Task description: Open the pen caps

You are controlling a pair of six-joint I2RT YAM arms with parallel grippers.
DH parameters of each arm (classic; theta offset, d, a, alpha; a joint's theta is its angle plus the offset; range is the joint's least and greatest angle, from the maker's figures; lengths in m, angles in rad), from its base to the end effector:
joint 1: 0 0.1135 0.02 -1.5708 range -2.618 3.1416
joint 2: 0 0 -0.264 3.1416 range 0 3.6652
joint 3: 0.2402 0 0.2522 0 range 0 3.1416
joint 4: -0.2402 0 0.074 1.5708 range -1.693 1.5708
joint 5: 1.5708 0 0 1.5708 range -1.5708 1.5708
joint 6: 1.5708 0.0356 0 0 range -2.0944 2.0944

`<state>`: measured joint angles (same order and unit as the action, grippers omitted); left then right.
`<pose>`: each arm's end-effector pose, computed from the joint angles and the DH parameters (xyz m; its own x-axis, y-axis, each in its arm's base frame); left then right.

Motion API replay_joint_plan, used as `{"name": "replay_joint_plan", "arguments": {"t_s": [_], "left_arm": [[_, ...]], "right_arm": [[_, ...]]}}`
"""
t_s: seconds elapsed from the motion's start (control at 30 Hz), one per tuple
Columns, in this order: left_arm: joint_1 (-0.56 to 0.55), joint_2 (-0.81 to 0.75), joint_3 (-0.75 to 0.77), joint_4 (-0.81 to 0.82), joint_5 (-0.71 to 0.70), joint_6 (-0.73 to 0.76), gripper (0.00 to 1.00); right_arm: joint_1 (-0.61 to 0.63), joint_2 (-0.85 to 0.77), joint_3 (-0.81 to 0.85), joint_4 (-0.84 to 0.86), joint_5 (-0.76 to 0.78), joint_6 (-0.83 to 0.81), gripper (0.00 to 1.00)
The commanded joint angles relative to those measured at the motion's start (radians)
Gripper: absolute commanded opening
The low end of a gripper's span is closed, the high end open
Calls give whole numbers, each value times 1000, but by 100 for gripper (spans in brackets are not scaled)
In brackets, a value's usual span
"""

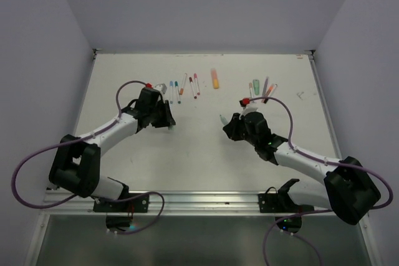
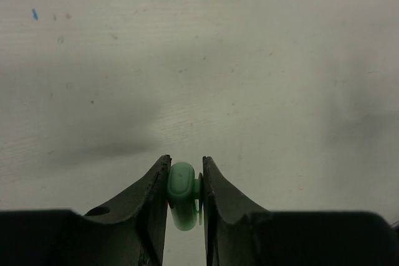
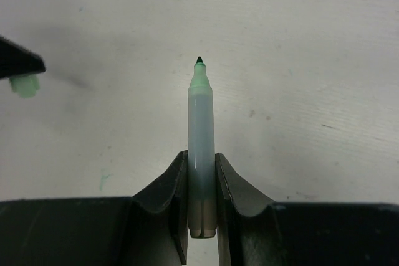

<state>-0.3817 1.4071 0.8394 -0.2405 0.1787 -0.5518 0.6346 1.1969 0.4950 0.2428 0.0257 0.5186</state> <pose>0.2678 -0.1143 0.2140 -0.8233 -0.2254 -0.5209 0.0575 0.8799 -0.4716 0.1999 0.1461 0.1983 -0.5945 0.1776 -0.7842 -0.3217 0.8413 0.4345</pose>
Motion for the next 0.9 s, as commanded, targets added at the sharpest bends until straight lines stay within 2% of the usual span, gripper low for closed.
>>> {"name": "replay_joint_plan", "arguments": {"t_s": [0.0, 0.17, 0.37, 0.53, 0.67, 0.77, 0.8, 0.83, 0.87], "left_arm": [[-8, 45, 18, -147, -97, 81, 0], [-5, 87, 32, -210, -303, 105, 0], [20, 135, 43, -243, -413, 112, 2], [70, 174, 50, -261, -462, 113, 6], [107, 210, 70, -273, -461, 122, 15], [118, 220, 69, -270, -456, 124, 22], [119, 222, 66, -270, -455, 125, 24], [121, 224, 64, -270, -453, 125, 28], [121, 222, 58, -270, -452, 125, 37]], "right_arm": [[2, -8, 42, -158, 218, -3, 0], [-19, -22, 43, -282, 341, 8, 0], [-159, -11, 33, -388, 318, 18, 0], [-243, -22, 16, -395, 269, 21, 0], [-269, 62, 53, -456, 260, 50, 2], [-282, 122, 66, -471, 243, 60, 11], [-283, 136, 70, -474, 238, 60, 19], [-283, 145, 76, -474, 234, 60, 22], [-285, 153, 79, -477, 229, 60, 25]]}}
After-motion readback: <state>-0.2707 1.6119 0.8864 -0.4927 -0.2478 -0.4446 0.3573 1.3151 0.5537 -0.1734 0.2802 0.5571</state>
